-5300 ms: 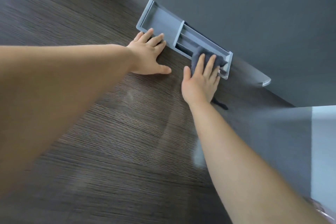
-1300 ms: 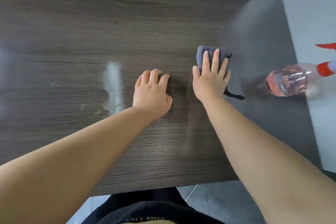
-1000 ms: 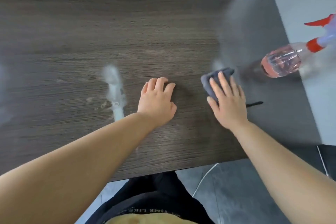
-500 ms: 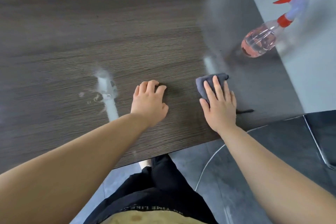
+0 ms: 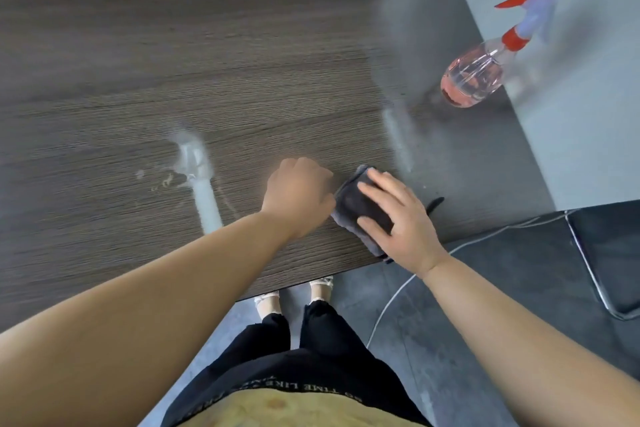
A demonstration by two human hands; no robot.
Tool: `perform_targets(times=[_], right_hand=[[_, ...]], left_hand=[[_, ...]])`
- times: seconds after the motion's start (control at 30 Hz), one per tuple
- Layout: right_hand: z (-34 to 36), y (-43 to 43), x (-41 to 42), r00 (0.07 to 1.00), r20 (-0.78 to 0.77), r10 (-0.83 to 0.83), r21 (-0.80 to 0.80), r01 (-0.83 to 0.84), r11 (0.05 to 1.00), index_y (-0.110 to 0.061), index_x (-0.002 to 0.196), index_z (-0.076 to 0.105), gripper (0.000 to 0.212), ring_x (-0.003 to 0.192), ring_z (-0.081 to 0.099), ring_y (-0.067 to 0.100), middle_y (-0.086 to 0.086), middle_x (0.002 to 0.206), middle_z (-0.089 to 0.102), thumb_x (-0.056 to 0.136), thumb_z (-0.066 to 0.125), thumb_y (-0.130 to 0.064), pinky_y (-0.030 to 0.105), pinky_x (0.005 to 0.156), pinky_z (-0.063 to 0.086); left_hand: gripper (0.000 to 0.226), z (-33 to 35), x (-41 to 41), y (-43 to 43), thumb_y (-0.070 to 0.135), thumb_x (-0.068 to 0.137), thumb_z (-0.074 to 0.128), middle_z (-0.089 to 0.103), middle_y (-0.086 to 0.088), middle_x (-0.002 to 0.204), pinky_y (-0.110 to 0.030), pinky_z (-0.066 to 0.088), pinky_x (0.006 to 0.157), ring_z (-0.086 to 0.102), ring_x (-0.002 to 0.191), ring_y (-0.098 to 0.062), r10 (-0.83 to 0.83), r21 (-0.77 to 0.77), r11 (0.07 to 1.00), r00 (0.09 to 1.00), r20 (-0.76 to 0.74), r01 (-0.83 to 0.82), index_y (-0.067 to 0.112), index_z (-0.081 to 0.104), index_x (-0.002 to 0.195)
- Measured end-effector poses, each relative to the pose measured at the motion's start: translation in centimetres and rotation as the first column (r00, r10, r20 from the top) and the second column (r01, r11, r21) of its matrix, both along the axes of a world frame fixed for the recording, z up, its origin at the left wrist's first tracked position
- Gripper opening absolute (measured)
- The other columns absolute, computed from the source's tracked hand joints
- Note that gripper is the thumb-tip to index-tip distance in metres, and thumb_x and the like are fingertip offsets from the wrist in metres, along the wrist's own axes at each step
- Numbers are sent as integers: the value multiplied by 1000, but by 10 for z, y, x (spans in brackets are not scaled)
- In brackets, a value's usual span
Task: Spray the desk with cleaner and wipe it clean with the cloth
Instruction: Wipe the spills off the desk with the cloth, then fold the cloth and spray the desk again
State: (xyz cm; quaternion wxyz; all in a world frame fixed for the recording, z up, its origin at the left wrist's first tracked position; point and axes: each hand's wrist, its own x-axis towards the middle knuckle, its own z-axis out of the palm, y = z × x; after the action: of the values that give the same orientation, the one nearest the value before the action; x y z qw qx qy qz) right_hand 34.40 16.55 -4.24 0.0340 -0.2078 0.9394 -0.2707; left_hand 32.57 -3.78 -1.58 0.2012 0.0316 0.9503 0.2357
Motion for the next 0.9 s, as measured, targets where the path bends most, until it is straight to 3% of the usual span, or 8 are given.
perform_targets(times=[0.1,0.17,0.27,0.37,0.5,0.67,0.77,0.9], right_hand=[[15,6,-10,927,176,-332,203,296,933,-16,137,46,62,122,44,29,6,134,48,83,68,-36,43,101,38],[21,16,-16,855,332,-398,363,274,891,-20,138,44,68,119,46,27,5,129,51,79,71,-42,43,99,40],[24,21,-25,833,430,-349,386,180,905,-18,123,55,55,107,54,26,3,112,59,77,73,-42,38,86,45],[27,23,-31,834,465,-298,353,134,926,-17,100,56,35,89,50,21,1,97,50,78,73,-38,31,71,37],[34,33,-35,813,534,-232,240,118,964,-17,104,57,32,88,53,17,-5,96,56,81,71,-34,32,74,42],[42,39,-43,900,394,-186,171,127,977,-16,109,60,32,86,50,13,-5,97,58,82,71,-29,29,73,38],[63,44,-59,901,384,-201,66,190,980,-20,106,62,28,90,55,9,-9,96,62,82,72,-27,25,79,41],[122,46,-95,955,258,-148,-39,163,986,-28,97,60,17,74,53,-13,-23,80,56,84,70,-23,0,66,33]], left_hand=[[54,3,-12,23,47,88,51,38,1,138,-39,27,107,26,131,-24,-22,-12,1000,999,29,22,28,40,138],[60,2,-22,35,51,87,52,38,-1,139,-41,28,106,28,130,-25,-57,-79,995,997,57,61,28,37,140],[50,0,-34,44,51,86,53,47,-2,125,-42,32,99,37,123,-27,-80,-140,986,991,105,94,31,47,130],[23,0,-41,48,45,83,59,54,2,102,-40,33,86,47,110,-26,-93,-113,988,990,106,105,26,55,95],[21,0,-41,44,33,80,65,60,8,106,-40,37,90,51,106,-21,-39,56,998,993,115,33,26,58,98],[11,11,-35,41,25,83,64,59,11,82,-33,48,80,57,85,-17,89,307,944,989,115,-121,26,56,90],[14,33,-44,40,22,84,66,60,5,85,-28,44,76,55,84,-18,106,361,925,993,53,-118,22,56,94],[16,78,-69,37,15,82,66,57,9,78,-26,44,76,53,75,-15,205,473,870,974,-94,-138,22,56,92]])
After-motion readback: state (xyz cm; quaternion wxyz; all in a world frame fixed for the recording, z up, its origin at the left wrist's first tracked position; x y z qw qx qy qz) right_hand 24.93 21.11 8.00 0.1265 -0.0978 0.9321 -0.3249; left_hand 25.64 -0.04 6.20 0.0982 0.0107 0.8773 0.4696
